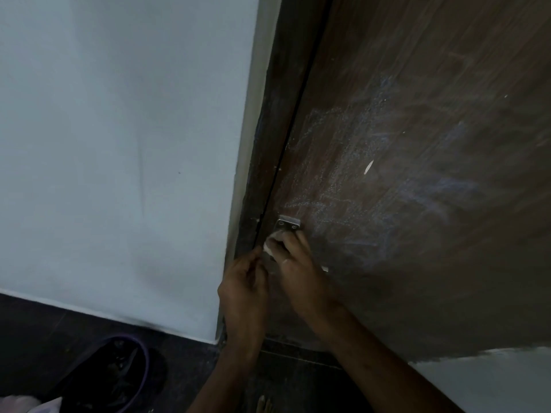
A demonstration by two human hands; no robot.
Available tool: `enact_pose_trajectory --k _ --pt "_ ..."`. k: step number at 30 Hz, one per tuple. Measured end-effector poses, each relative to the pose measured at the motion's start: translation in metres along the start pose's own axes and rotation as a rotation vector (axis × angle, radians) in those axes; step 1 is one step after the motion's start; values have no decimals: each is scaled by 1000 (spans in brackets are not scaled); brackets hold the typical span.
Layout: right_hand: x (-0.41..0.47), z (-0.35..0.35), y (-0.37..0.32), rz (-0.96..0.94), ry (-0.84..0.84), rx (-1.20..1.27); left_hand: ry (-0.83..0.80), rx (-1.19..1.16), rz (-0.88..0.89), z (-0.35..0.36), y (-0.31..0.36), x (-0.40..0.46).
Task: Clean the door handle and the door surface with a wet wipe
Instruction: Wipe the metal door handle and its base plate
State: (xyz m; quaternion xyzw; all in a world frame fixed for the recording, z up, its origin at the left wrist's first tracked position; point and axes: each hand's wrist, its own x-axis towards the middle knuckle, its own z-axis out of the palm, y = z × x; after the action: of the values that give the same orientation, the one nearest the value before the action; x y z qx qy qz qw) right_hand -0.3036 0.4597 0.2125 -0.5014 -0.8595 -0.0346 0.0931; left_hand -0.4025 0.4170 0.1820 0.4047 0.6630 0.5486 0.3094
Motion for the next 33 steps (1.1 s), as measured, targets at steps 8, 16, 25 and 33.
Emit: enact_pose_trajectory --k 8,16,25,33 --pt "-16 15 -4 -188 81 -166 -93 65 -85 -4 -9 -1" --pt "-30 20 -2 201 376 35 -64 5 -62 -1 3 -5" --pt "-18 3 -5 279 266 164 -94 1 -20 14 6 -6" --pt "-42 0 23 311 145 12 -366 -49 -21 9 -3 0"
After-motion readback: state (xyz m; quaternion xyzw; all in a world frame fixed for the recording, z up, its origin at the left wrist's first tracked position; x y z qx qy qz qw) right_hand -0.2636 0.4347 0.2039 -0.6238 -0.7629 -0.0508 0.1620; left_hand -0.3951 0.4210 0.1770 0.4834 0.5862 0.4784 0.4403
